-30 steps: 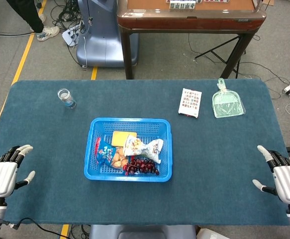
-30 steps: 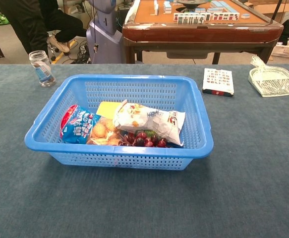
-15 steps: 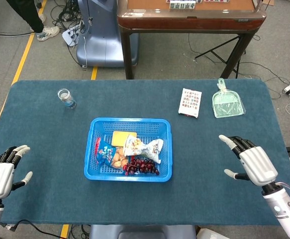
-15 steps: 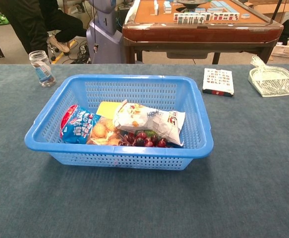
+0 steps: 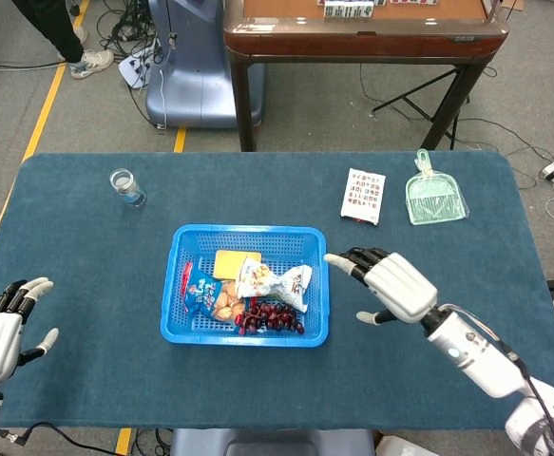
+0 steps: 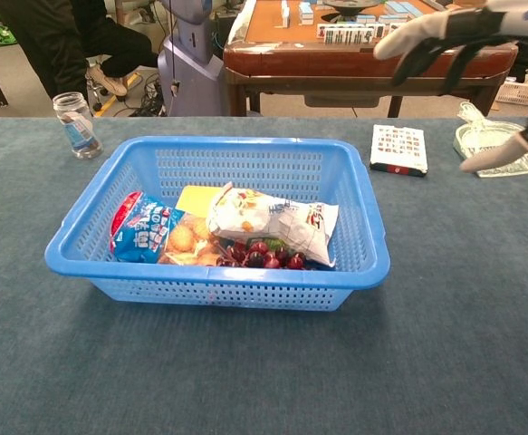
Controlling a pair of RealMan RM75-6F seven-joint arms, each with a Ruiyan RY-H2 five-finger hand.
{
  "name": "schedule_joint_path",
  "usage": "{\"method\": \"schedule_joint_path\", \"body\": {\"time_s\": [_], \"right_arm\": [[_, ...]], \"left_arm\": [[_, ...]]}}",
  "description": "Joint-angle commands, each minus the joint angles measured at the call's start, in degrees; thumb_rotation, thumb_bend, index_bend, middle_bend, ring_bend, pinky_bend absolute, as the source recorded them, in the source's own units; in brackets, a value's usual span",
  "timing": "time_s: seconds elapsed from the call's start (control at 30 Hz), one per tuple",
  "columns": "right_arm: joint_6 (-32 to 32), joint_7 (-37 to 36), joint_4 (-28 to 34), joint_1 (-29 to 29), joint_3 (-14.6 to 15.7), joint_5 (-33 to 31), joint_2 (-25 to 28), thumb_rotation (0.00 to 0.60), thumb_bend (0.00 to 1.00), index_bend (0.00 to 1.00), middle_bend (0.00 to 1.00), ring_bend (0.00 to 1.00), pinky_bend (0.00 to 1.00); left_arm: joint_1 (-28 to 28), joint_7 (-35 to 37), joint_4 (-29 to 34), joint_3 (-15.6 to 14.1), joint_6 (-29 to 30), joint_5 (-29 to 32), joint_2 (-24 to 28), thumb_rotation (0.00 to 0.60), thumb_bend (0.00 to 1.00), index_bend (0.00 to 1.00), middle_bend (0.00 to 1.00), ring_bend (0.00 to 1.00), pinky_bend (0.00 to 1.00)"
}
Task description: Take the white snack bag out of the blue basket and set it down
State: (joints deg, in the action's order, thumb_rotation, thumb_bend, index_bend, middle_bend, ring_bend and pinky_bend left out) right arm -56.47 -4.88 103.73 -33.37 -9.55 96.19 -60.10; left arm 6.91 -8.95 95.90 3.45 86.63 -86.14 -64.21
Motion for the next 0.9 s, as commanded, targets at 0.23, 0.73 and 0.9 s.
{"method": "schedule_joint_path", "body": {"time_s": [0.23, 0.73, 0.9], "right_arm": [[9.7, 3.2, -7.5, -10.1, -3.1, -6.6, -10.0, 0.6, 0.05, 0.1, 0.23, 0.18, 0.29], [18.9, 5.5, -22.1, -21.8, -3.8, -13.4, -25.2, 0.6, 0.05, 0.1, 0.23, 0.18, 0.29], [21.0, 6.7, -25.9, -24.4, -3.1, -14.8, -28.8, 0.6, 0.05, 0.1, 0.23, 0.18, 0.29]], "left_arm": [[-0.4, -0.3, 0.4, 0.0, 0.8, -0.4, 0.3, 0.6, 0.27, 0.26, 0.21, 0.16, 0.24], [-1.5, 0.2, 0.3, -0.2, 1.9, -0.4, 0.8, 0.6, 0.27, 0.26, 0.21, 0.16, 0.24], [-1.9, 0.9, -0.2, -0.2, 2.0, 0.0, 0.8, 0.6, 0.27, 0.26, 0.21, 0.16, 0.25]]}}
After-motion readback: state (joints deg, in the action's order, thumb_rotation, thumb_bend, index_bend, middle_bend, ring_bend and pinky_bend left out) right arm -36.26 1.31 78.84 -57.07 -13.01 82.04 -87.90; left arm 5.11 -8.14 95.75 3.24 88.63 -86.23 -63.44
